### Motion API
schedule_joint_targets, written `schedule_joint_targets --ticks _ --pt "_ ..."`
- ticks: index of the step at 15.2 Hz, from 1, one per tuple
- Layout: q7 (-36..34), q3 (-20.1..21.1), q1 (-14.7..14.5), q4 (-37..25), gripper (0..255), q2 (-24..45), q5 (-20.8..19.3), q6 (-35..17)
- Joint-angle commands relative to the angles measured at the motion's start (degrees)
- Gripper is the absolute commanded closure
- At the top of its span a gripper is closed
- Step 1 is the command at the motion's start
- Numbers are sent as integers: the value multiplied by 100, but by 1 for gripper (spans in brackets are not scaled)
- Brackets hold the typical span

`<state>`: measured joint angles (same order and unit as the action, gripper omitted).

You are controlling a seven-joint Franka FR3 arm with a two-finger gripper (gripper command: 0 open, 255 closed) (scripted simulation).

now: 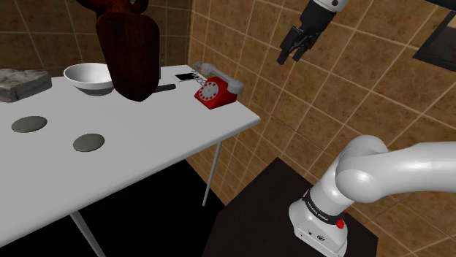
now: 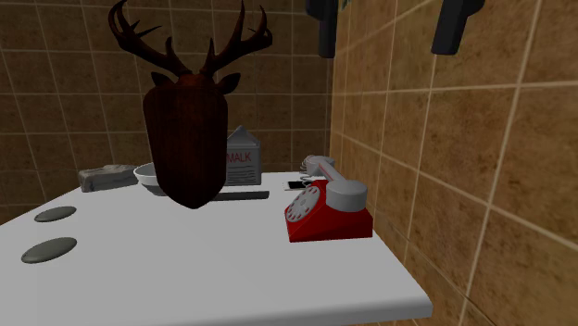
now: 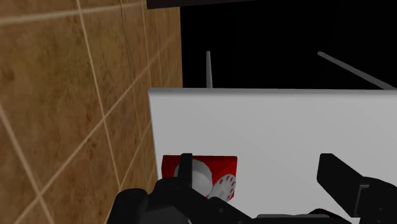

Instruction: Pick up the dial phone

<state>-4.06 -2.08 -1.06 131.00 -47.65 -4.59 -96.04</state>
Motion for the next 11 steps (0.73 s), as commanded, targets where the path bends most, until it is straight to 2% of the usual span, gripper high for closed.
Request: schedule_joint_targets --ticks 1,11 --pt "0 0 0 0 0 0 0 0" --pt "308 -389 -7 -679 0 2078 -10 -1161"
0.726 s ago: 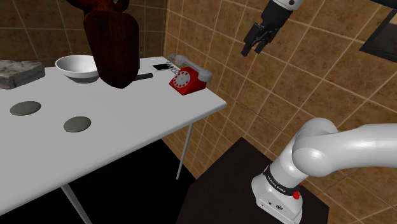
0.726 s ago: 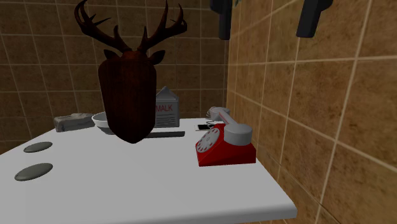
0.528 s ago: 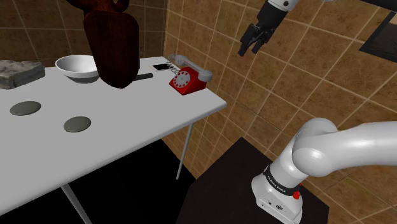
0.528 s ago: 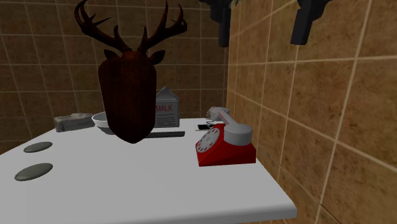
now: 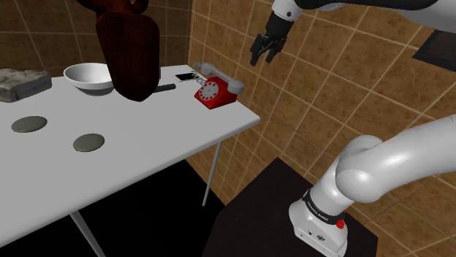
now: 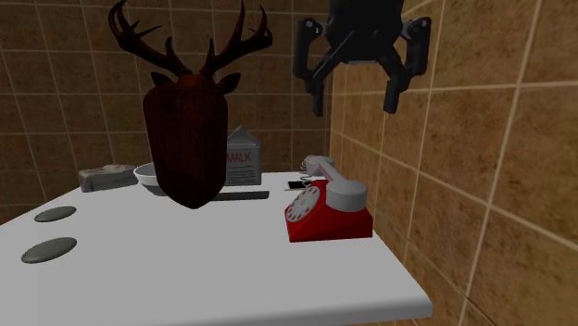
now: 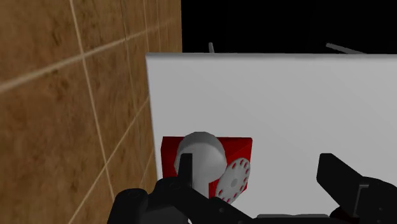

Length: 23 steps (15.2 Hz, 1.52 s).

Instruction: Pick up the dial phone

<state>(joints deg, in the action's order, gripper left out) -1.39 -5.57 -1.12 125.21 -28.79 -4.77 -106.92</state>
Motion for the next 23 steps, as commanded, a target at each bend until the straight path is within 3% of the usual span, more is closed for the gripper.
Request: schedule_joint_targets --ticks 1,9,17,23 --pt "77 -76 -3 -208 0 412 22 -160" --pt "413 -324 -2 -1335 0 2217 259 -630" --pt "764 -425 137 -2985 0 4122 640 -651" --pt "781 -417 147 -2748 0 4249 666 -1007"
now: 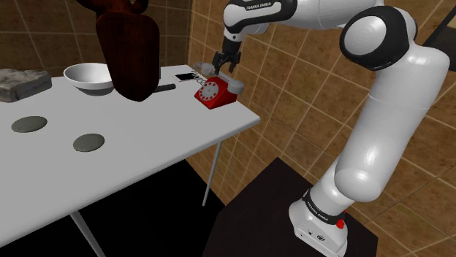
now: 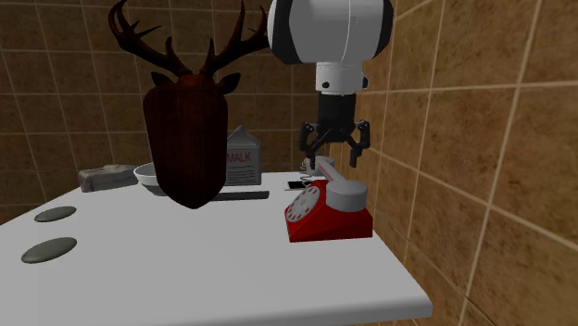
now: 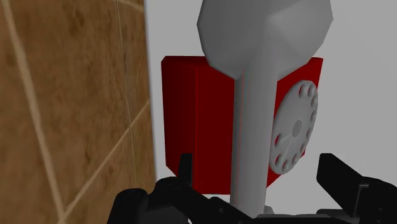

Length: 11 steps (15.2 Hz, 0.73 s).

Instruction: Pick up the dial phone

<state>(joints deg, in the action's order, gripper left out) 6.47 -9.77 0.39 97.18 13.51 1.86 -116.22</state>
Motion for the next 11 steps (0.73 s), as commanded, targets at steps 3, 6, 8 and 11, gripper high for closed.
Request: schedule_joint_targets --ticks 3,6,8,11 --pt "1 6 -3 197 0 62 13 -261" --pt "-5 9 -6 190 255 68 12 -260" --pt "-4 8 -6 190 255 68 13 -260" --pt "-6 9 -7 192 255 68 12 -262"
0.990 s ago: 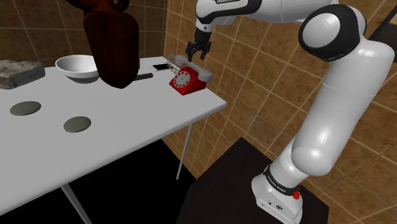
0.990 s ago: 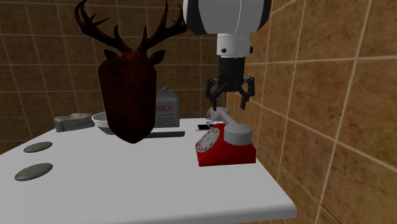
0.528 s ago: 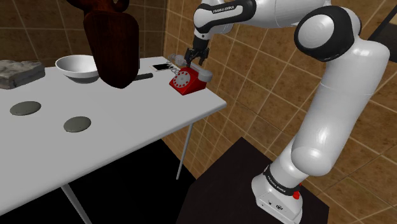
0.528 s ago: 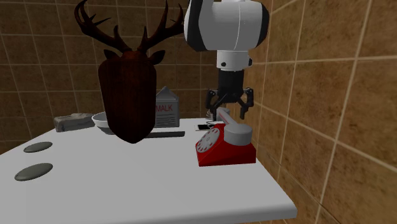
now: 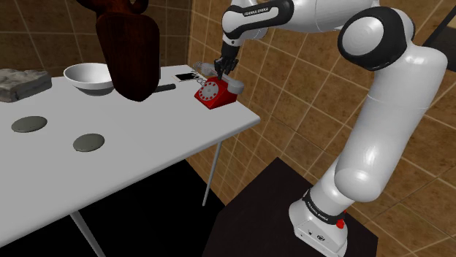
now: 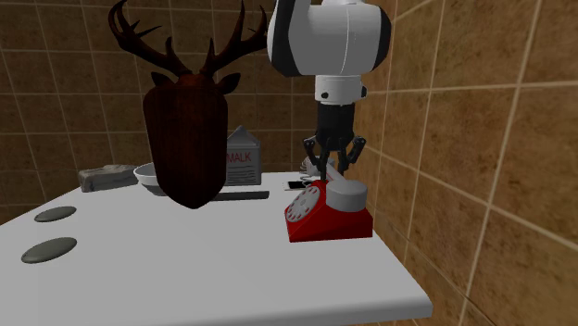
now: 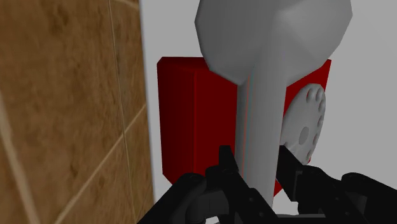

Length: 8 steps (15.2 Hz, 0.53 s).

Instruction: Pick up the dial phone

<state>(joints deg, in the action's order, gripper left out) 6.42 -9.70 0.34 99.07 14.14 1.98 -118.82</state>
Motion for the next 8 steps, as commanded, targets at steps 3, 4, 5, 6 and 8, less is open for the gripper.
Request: schedule_joint_targets --ticks 3,4,5,6,8 --pt "6 -1 2 6 255 0 1 0" --pt "3 -2 1 -46 255 -18 -4 71" --pt "1 -3 1 -100 255 -36 -8 142" --pt "-1 -4 1 -158 255 -51 -11 214" --pt "-4 -7 1 -275 255 -79 -17 359"
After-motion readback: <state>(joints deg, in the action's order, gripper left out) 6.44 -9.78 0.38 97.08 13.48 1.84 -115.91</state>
